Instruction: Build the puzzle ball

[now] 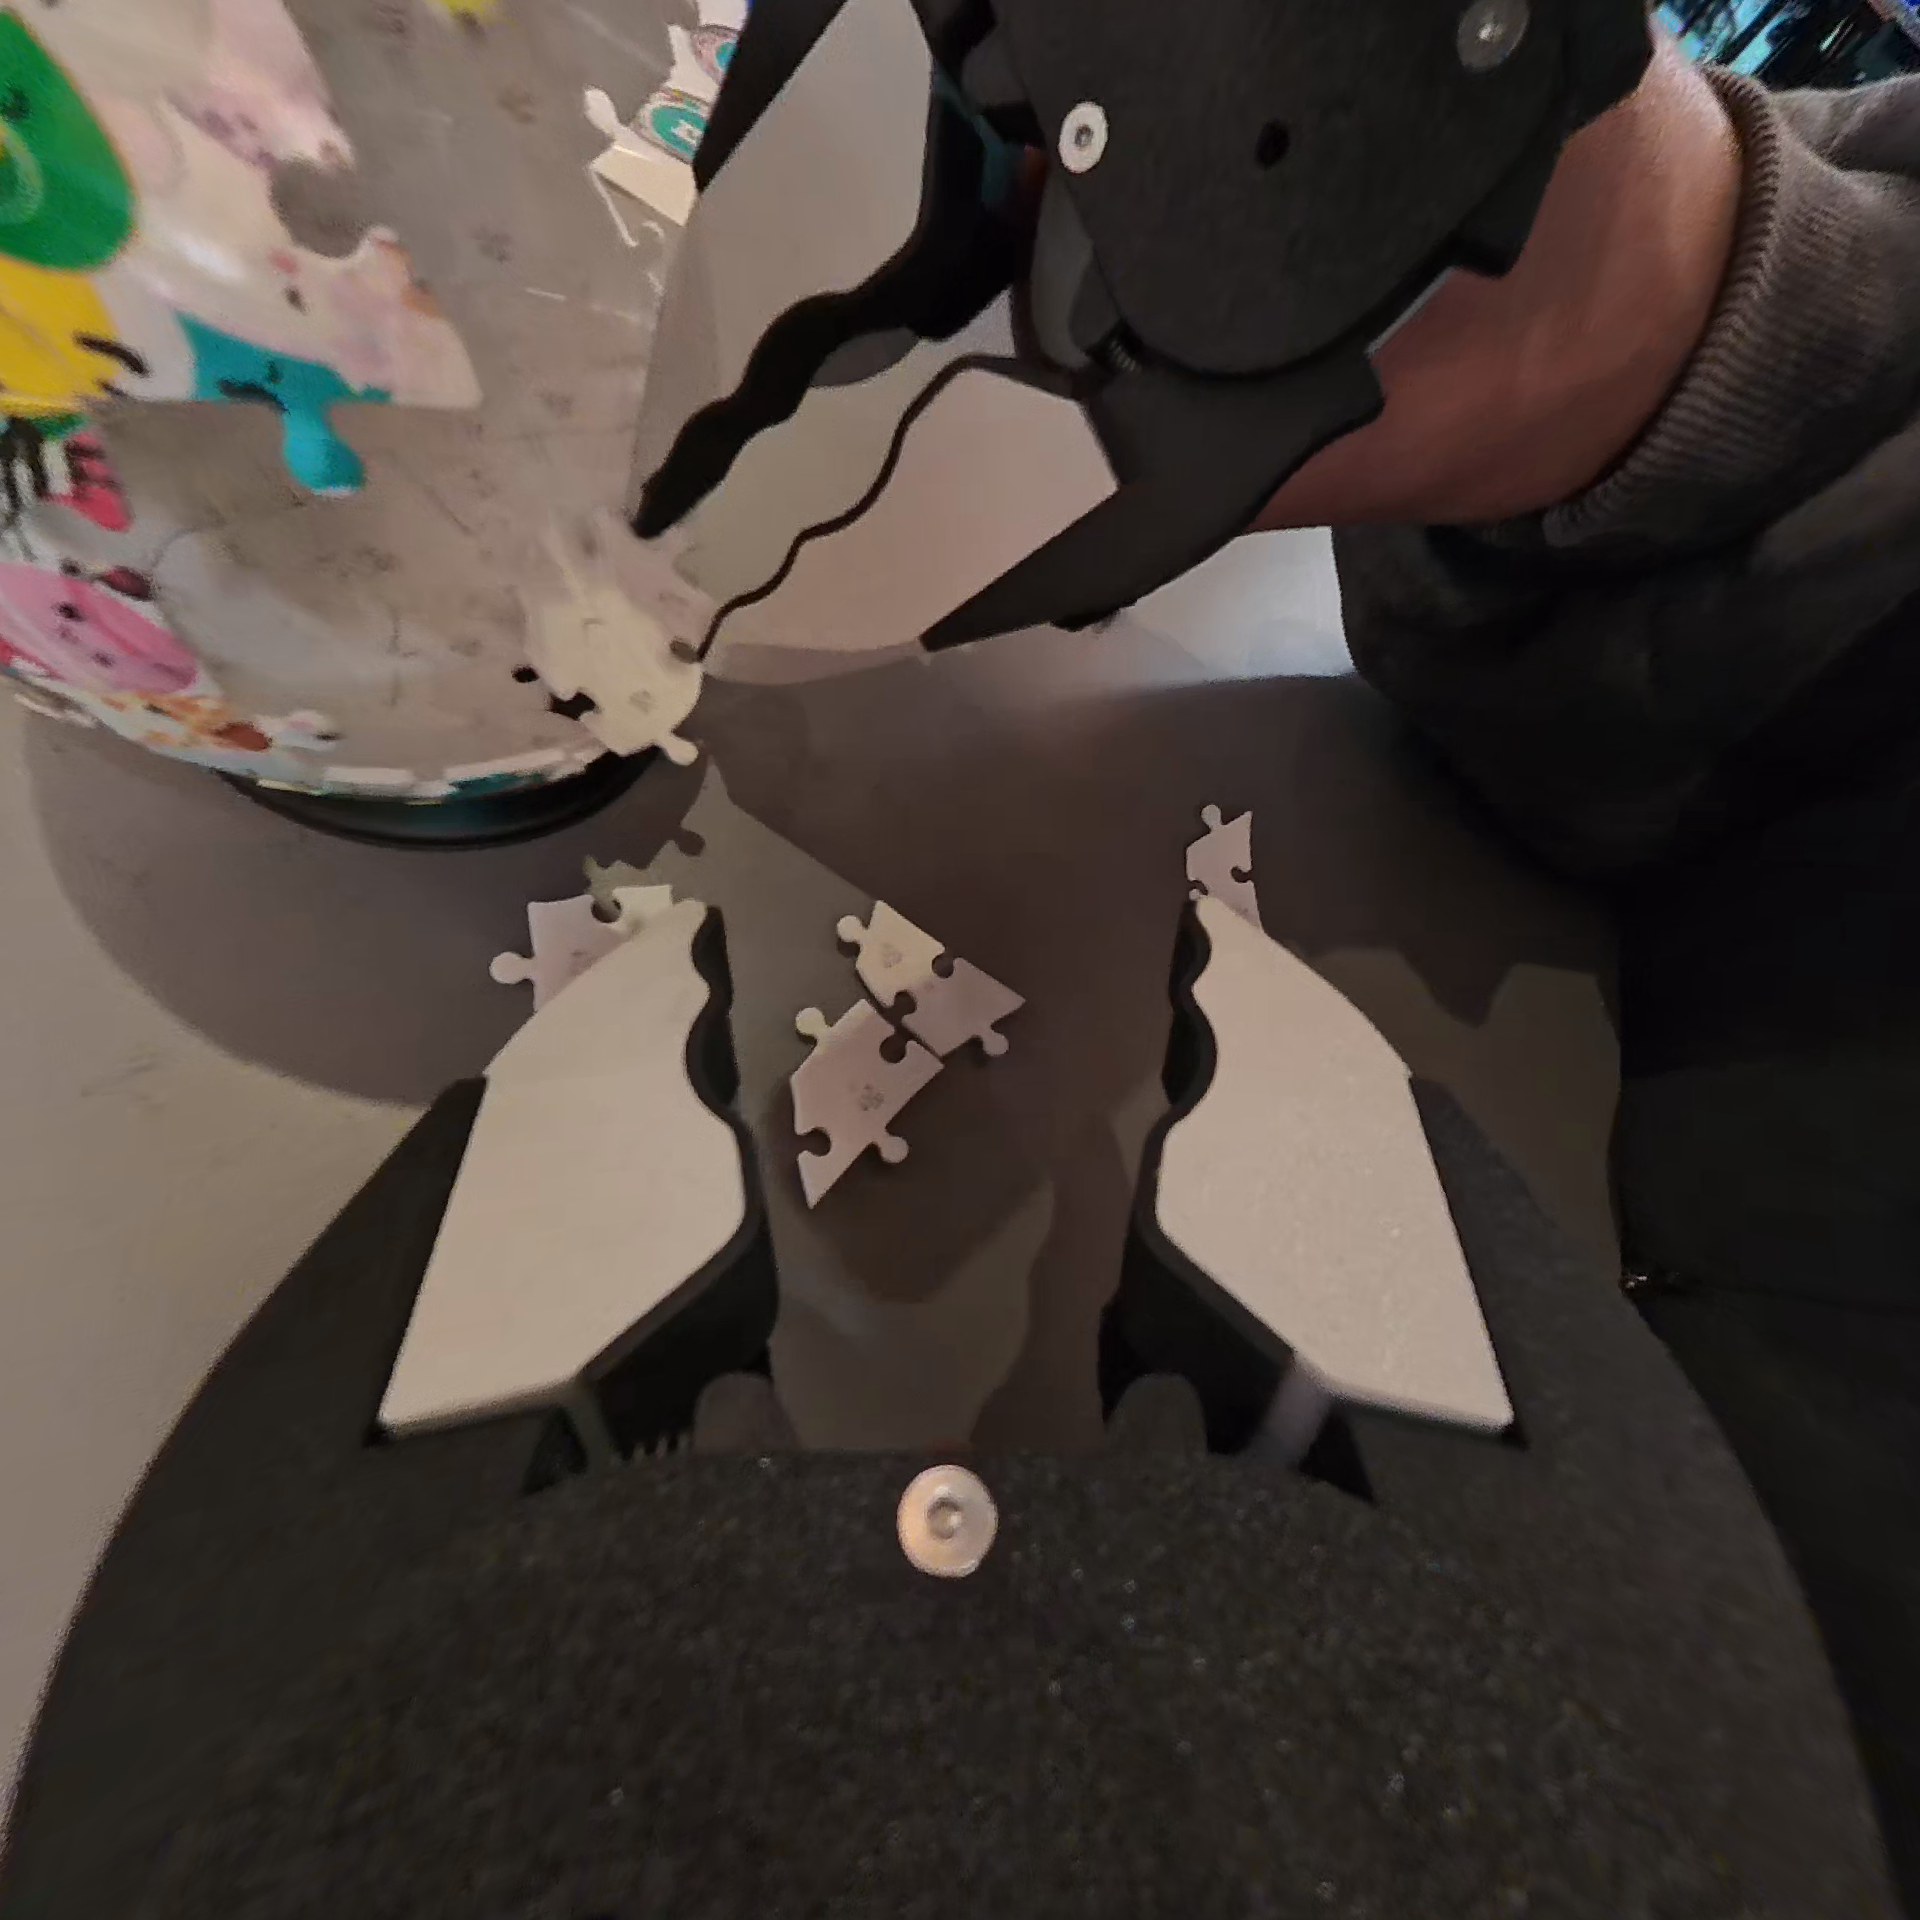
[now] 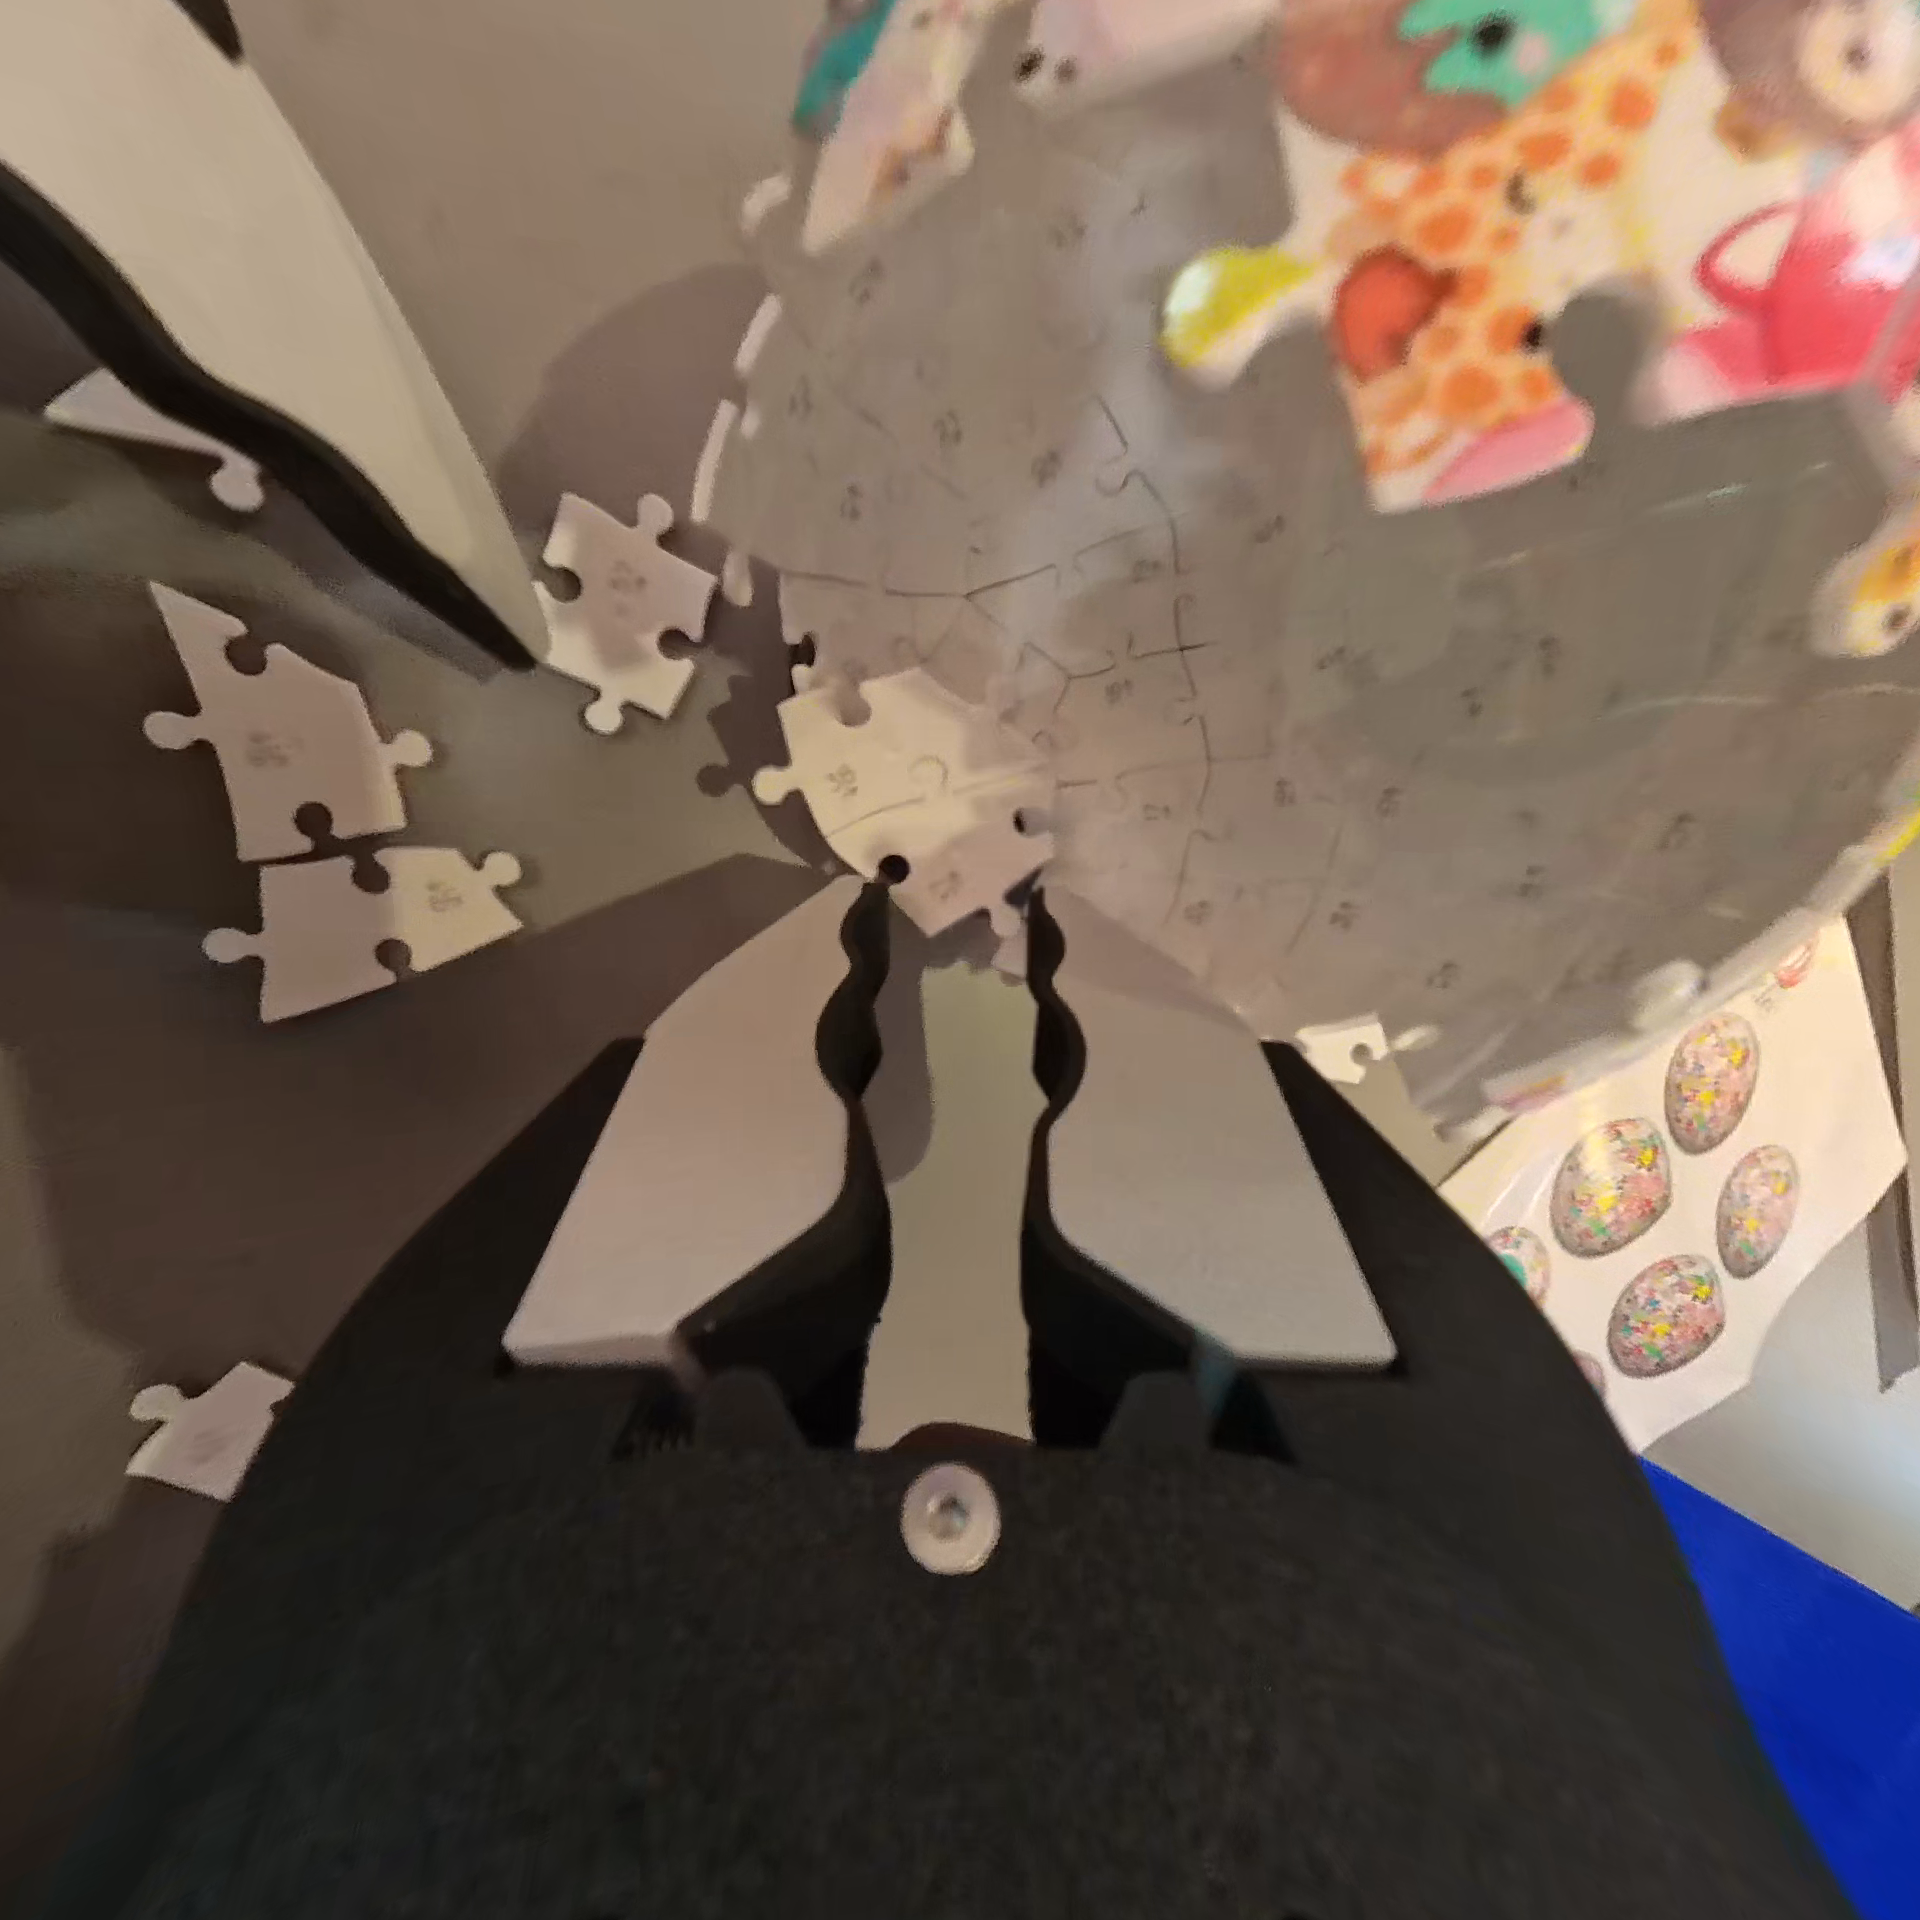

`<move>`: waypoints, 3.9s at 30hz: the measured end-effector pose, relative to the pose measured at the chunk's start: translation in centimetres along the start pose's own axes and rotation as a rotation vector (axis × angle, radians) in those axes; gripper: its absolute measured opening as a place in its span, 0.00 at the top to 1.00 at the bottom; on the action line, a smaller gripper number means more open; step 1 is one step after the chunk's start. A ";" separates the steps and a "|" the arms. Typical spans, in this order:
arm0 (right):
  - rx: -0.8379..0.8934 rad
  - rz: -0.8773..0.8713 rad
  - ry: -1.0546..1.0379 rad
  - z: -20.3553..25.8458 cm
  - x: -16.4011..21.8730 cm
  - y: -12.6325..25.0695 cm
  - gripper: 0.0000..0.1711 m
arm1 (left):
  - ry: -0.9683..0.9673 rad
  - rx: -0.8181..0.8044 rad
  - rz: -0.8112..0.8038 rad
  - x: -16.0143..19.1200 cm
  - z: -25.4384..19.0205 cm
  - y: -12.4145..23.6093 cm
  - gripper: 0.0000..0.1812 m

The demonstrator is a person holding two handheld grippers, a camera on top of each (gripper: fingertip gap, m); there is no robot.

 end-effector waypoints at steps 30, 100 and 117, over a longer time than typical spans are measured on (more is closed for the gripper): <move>0.009 0.035 0.565 0.8 -1.1 -2.1 0.87 | 0.015 -0.019 0.002 0.5 1.5 1.5 0.55; 0.006 0.420 0.550 2.1 -3.1 -0.2 0.98 | -0.005 -0.057 -0.005 0.5 2.2 2.5 0.54; 0.037 0.418 0.621 1.7 -1.3 -1.4 0.78 | -0.011 -0.060 -0.002 0.5 2.1 2.6 0.54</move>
Point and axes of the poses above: each gripper's, where its closed fingertips meet, y back along the fingers, x out of its underside, z = x × y across the jaws, the point moved 8 cm from there along y, back along the fingers, and after that the axes turned 11 degrees about -x, right-handed, at the moved point
